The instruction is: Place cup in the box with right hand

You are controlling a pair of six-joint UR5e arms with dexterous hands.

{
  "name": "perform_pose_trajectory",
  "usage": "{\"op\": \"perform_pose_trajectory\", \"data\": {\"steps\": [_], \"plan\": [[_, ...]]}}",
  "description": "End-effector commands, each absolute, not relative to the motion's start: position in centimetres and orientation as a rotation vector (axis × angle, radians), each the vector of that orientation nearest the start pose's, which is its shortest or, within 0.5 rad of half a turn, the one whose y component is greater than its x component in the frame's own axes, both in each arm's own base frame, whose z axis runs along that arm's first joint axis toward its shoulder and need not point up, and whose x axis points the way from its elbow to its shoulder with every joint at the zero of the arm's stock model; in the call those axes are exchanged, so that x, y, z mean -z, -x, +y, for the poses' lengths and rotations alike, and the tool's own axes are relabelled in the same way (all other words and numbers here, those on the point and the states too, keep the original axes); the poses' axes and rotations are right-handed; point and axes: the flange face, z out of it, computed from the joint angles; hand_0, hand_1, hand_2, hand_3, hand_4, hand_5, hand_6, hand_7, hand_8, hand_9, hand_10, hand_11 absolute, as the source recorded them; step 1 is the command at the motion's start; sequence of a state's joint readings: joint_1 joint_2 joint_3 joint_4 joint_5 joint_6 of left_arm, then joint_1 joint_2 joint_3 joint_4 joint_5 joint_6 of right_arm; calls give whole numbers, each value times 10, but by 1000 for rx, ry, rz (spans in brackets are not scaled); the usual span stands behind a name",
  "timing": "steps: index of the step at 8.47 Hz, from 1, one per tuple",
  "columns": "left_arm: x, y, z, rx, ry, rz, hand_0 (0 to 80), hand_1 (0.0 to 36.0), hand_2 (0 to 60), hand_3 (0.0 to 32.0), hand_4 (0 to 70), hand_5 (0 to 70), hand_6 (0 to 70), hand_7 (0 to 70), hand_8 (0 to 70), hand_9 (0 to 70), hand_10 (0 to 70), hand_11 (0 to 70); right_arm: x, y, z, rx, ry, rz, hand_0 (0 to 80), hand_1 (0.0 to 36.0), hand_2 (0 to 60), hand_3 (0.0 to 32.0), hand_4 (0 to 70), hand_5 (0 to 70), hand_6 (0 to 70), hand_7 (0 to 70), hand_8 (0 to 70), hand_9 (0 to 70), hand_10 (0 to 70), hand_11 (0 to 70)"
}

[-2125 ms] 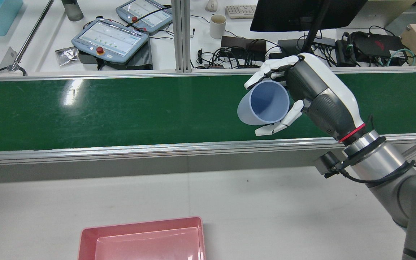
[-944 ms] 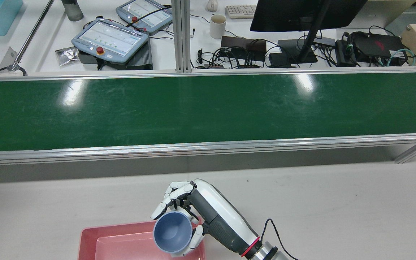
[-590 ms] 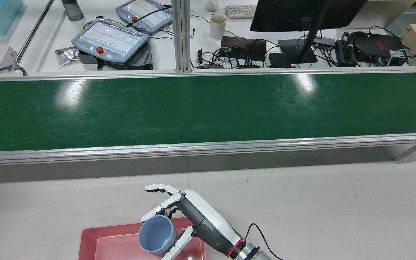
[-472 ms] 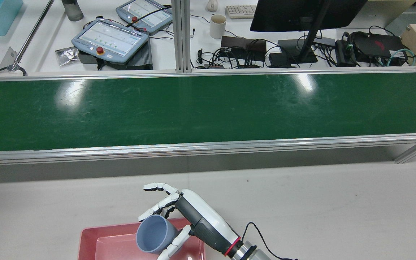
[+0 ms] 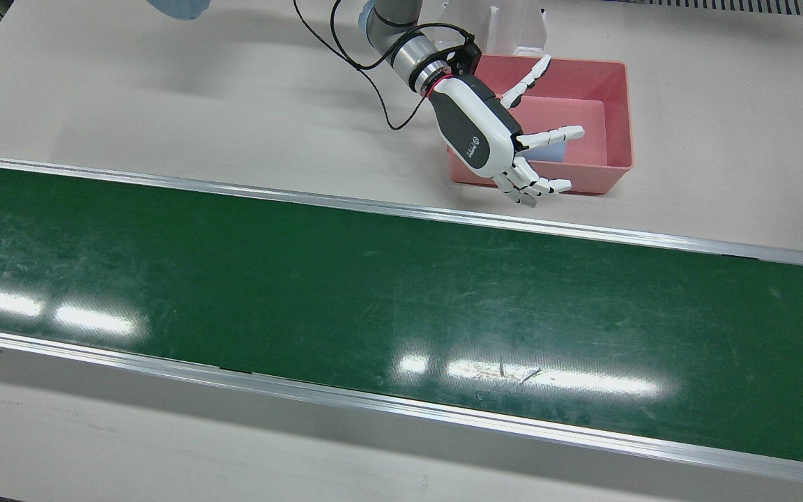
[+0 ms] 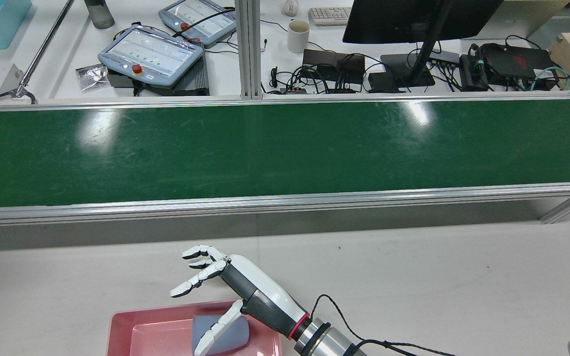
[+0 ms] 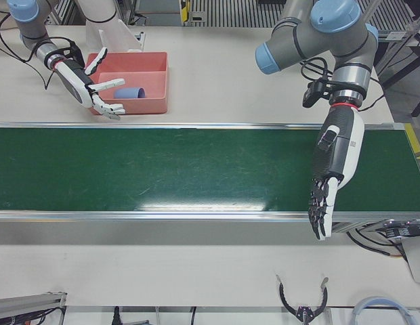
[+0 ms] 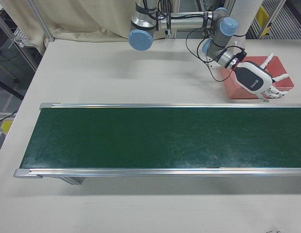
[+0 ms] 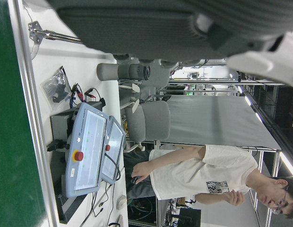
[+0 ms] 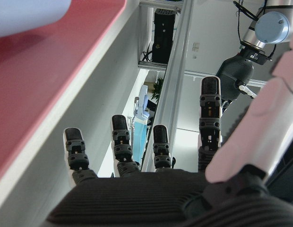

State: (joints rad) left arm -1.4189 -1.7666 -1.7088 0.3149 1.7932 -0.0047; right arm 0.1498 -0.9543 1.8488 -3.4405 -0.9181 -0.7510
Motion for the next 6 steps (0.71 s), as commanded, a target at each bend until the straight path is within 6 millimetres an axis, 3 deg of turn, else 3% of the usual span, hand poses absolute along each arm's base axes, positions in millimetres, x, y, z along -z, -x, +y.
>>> {"op": "perform_pose_trajectory", "data": {"steps": [1, 2, 3, 4, 5, 6], "plan": [[-548, 26, -563, 1997, 386, 2039, 0, 0, 0, 0, 0, 0, 0, 0, 0, 0, 0, 0, -199, 534, -295, -1230, 404, -2392, 507, 5, 0, 320, 482, 61, 50, 397, 226, 244, 154, 221], [-548, 26, -563, 1997, 386, 2039, 0, 0, 0, 0, 0, 0, 0, 0, 0, 0, 0, 0, -188, 499, -307, -1234, 391, -2449, 543, 40, 0, 320, 591, 70, 58, 423, 237, 260, 166, 239], [-548, 26, -563, 1998, 388, 2040, 0, 0, 0, 0, 0, 0, 0, 0, 0, 0, 0, 0, -193, 453, -317, -1246, 351, -2479, 578, 73, 0, 320, 654, 77, 66, 450, 243, 273, 174, 253], [-548, 27, -563, 1997, 386, 2039, 0, 0, 0, 0, 0, 0, 0, 0, 0, 0, 0, 0, -192, 405, -337, -1218, 281, -2480, 651, 127, 0, 272, 700, 92, 81, 486, 250, 290, 186, 276], [-549, 27, -563, 1999, 386, 2038, 0, 0, 0, 0, 0, 0, 0, 0, 0, 0, 0, 0, -193, 354, -373, -1148, 221, -2436, 755, 158, 0, 256, 700, 100, 87, 501, 253, 298, 188, 281], [-549, 27, -563, 1999, 386, 2038, 0, 0, 0, 0, 0, 0, 0, 0, 0, 0, 0, 0, -237, 308, -401, -1220, 354, -2311, 800, 195, 0, 238, 700, 112, 95, 520, 258, 306, 194, 292]]}}
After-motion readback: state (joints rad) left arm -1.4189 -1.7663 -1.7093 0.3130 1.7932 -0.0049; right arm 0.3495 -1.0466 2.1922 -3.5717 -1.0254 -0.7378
